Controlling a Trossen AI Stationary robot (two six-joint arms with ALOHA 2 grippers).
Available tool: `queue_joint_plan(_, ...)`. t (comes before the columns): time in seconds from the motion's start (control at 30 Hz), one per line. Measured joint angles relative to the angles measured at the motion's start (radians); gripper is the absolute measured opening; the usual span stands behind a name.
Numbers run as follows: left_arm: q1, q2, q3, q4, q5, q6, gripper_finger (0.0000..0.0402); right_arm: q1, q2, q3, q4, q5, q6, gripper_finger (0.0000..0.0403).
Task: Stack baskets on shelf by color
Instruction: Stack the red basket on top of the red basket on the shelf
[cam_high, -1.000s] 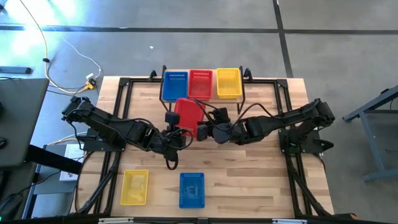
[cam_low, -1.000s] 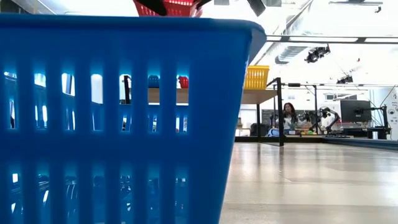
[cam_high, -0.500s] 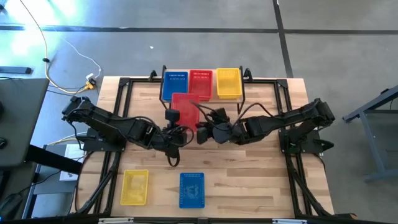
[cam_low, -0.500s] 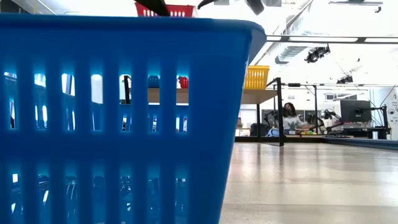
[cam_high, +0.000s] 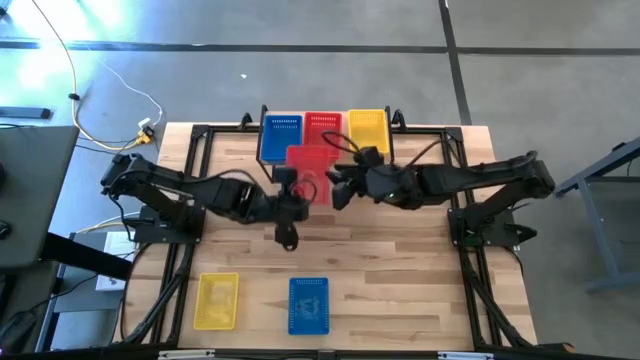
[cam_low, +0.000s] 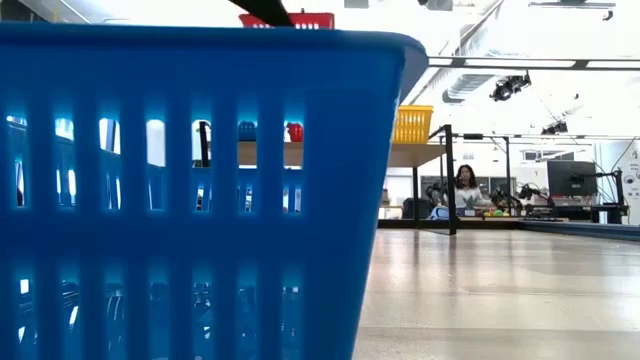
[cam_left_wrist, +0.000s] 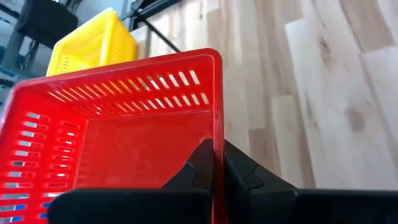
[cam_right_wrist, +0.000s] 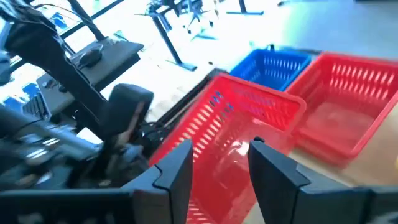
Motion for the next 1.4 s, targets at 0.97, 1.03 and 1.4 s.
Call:
queue_joint_plan(0.97, 0.500, 0.000, 0.000, 0.255, 0.506, 0.311, 0.0000, -0.255, -0.106, 0.000, -0.085, -0.157, -0.246, 0.0140)
queue_joint_plan(1.03, 0.523, 0.000, 0.000, 0.255, 0.537, 0.291, 0.0000, -0.274, -0.106, 0.000, -0.092, -0.175, -0.246, 0.0140)
queue_joint_plan(1.4, 0.561, 0.000, 0.000, 0.253, 0.582, 0.276, 0.0000, -0.358, -0.106, 0.000, -0.111, -0.223, -0.317, 0.0140)
